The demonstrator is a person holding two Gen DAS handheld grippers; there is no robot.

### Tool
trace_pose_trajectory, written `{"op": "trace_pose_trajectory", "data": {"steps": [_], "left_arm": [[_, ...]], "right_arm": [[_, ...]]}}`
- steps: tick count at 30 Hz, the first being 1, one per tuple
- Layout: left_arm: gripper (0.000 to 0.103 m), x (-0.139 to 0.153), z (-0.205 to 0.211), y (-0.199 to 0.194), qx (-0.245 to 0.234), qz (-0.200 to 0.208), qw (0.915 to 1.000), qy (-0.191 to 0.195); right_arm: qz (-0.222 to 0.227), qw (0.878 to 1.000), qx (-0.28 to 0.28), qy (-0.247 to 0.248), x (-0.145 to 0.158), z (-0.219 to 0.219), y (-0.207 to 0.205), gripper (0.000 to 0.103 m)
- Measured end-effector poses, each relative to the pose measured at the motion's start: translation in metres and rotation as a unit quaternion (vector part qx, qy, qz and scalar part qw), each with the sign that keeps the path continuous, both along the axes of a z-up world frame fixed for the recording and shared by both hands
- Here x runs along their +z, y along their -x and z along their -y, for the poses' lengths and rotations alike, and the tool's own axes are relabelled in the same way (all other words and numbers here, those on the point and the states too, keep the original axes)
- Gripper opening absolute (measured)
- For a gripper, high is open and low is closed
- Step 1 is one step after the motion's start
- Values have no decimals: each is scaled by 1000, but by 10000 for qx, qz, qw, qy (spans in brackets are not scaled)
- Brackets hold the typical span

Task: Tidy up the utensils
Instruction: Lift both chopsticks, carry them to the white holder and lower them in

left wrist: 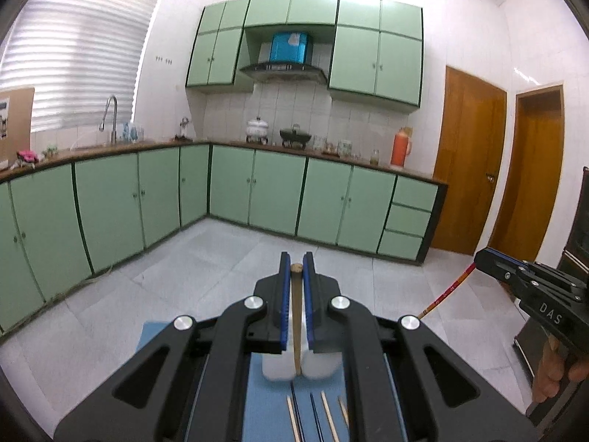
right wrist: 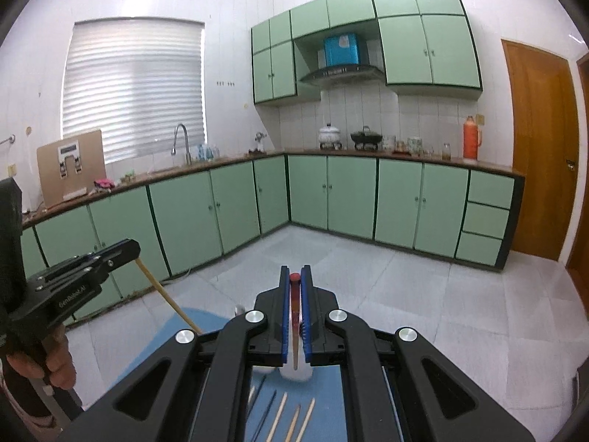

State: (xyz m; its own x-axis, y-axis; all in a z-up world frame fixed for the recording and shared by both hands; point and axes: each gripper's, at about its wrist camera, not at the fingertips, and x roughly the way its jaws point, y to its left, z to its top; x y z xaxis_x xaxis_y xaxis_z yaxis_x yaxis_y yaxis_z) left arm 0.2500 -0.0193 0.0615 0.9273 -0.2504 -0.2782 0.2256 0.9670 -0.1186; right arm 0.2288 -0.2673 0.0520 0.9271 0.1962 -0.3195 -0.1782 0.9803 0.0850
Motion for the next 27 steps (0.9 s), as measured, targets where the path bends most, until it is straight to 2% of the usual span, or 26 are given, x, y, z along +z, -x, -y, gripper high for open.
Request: {"op": "trace_pose_trajectory", "data": {"steps": [4, 8, 14, 21, 27], "left_arm": [[6, 9, 13, -21, 73, 195, 9998, -67], [6, 4, 25, -50, 134, 239, 9995, -168], [6, -26, 34, -94, 186, -40, 9995, -268], [6, -63, 35, -123, 180, -423, 9983, -351], [6, -79, 30, -133, 188, -625, 9971, -394]], "right_arm": [[131, 9999, 30, -59, 12, -3, -24, 6], [106, 9999, 69, -58, 10, -9, -54, 6], [-213, 9996, 131, -114, -24, -15, -101, 6], [-530, 9983, 188, -151, -58, -17, -123, 6], [-745, 9968, 168, -248, -80, -15, -128, 6]]}}
